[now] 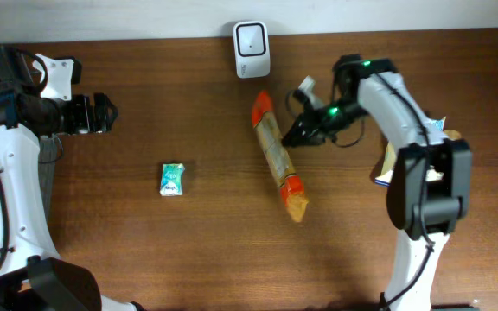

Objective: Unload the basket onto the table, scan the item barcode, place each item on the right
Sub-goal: 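Lift the spaghetti pack upright with the right gripper toward the scanner, then hold the spaghetti pack over the scanner with the right gripper, tilting it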

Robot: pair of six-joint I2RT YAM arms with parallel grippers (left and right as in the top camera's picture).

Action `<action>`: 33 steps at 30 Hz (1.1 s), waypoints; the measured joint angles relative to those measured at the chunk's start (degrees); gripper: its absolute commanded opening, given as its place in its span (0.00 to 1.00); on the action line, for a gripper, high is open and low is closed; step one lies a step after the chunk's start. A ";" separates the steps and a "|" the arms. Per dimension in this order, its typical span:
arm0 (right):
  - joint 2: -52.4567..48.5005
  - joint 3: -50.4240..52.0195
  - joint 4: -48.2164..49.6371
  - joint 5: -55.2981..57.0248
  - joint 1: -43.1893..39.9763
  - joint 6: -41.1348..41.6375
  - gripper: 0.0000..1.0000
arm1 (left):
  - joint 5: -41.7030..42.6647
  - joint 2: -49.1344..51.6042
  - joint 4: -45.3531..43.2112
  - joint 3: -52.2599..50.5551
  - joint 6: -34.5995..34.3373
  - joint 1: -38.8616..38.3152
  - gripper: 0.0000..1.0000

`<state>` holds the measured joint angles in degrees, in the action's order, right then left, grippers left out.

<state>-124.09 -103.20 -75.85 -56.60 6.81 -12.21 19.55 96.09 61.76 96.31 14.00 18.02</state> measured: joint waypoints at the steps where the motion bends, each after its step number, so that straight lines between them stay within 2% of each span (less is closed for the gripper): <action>1: 1.81 -0.59 -0.09 -3.76 -1.36 -0.55 0.04 | 0.00 0.00 0.00 0.00 0.00 0.00 0.99; 2: 4.35 -1.16 -0.24 -10.16 -3.13 -1.75 0.04 | 0.00 0.00 0.02 0.00 0.00 0.00 0.99; 3: 5.14 -1.29 -0.24 -12.52 -3.85 -2.01 0.04 | 0.00 0.00 0.00 0.00 0.00 0.00 0.99; 4: 5.35 -1.33 -0.48 -12.55 -4.57 -2.25 0.08 | 0.00 0.00 0.02 0.00 0.00 0.00 0.99; 6: 5.35 -1.38 -0.98 -0.28 -2.89 -1.36 0.68 | 0.00 0.00 0.00 0.00 0.00 0.00 0.99; 7: 5.35 -1.38 -0.57 5.42 -0.81 -0.55 0.91 | 0.00 0.00 0.07 0.00 0.00 0.00 0.99; 8: 5.35 -1.38 1.90 18.88 3.69 3.06 0.99 | 0.00 0.00 0.00 0.00 0.00 0.02 0.99; 11: 5.20 -1.38 5.79 39.17 15.69 7.82 0.98 | 0.00 0.00 -0.02 0.00 0.00 0.00 0.99; 15: -0.52 -1.51 7.13 56.46 22.91 11.85 1.00 | 0.00 0.00 0.00 0.00 0.00 0.00 0.99; 16: -2.95 -1.51 7.48 58.23 23.08 12.22 0.84 | 0.00 0.00 0.00 0.00 0.00 0.00 0.99; 18: -6.32 -1.51 8.44 59.91 23.08 12.52 0.37 | 0.00 0.00 0.00 0.00 0.00 0.00 0.99; 20: -7.04 -1.53 9.81 60.28 23.08 12.81 0.04 | 0.00 0.00 0.00 0.00 0.00 0.00 0.99; 24: -6.62 -2.25 9.42 60.06 23.08 13.25 0.04 | 0.00 0.00 0.00 0.00 0.00 0.00 0.99; 25: -6.78 -3.30 7.26 57.20 22.82 13.05 0.04 | 0.00 0.00 0.02 0.00 0.00 0.00 0.99; 27: -8.52 -9.99 -0.90 44.96 21.44 9.84 0.04 | 0.00 0.00 0.02 0.00 0.00 0.00 0.99; 30: -9.51 -27.74 -13.70 20.35 15.61 1.60 0.04 | 0.02 0.00 -0.07 0.00 0.00 0.00 0.99; 33: -9.33 -34.62 -17.68 4.35 8.74 -1.05 0.04 | 0.00 0.00 0.00 0.00 0.00 0.00 0.99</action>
<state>-133.43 -137.82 -93.54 -52.25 15.55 -13.26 19.55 96.09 61.76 96.31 14.00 18.02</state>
